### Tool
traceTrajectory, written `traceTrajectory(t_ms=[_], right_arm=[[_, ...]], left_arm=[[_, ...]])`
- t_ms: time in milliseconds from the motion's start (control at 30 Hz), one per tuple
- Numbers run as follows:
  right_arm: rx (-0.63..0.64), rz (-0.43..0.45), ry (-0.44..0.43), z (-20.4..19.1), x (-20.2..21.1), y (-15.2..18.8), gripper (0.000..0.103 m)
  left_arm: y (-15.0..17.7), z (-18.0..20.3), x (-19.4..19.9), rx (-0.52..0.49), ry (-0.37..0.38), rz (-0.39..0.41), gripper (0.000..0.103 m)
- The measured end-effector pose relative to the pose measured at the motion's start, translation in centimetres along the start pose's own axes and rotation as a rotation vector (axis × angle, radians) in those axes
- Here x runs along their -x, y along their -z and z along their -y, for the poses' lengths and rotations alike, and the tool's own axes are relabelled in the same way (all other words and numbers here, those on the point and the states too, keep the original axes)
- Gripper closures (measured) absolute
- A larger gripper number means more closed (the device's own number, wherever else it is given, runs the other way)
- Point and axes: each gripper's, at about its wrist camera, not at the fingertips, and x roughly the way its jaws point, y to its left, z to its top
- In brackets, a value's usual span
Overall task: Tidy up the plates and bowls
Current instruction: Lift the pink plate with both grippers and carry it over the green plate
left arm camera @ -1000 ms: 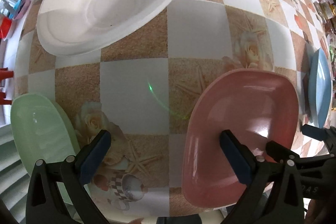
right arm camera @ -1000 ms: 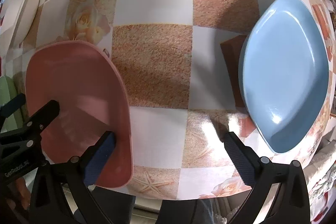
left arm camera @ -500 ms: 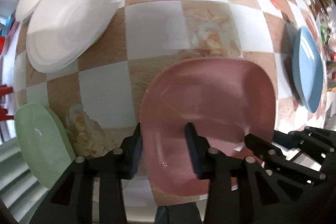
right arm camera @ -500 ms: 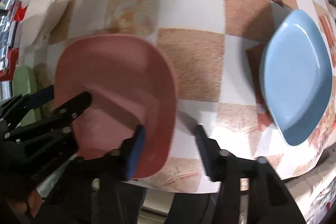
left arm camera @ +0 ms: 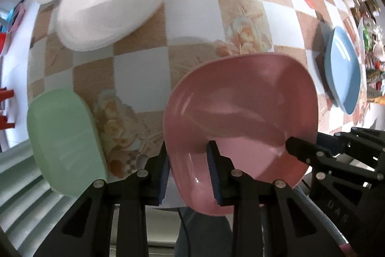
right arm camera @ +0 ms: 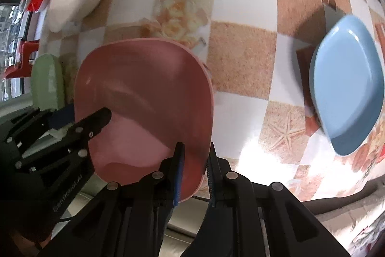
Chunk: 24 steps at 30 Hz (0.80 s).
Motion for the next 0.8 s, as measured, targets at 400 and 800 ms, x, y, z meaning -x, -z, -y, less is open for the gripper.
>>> traceTrajectory(t_ms=[400, 800], right_arm=[[0.09, 0.076, 0.039, -2.9, 4.7, -3.1, 0.083], [0.198, 0.133, 0.091, -8.0, 7.9, -4.7, 0.083]], left_arm=[[1.4, -1.8, 4.1, 0.046, -0.016, 0.1, 0.07], [1.1, -3.2, 10.4, 0.115, -0.028, 0.179, 0.07]])
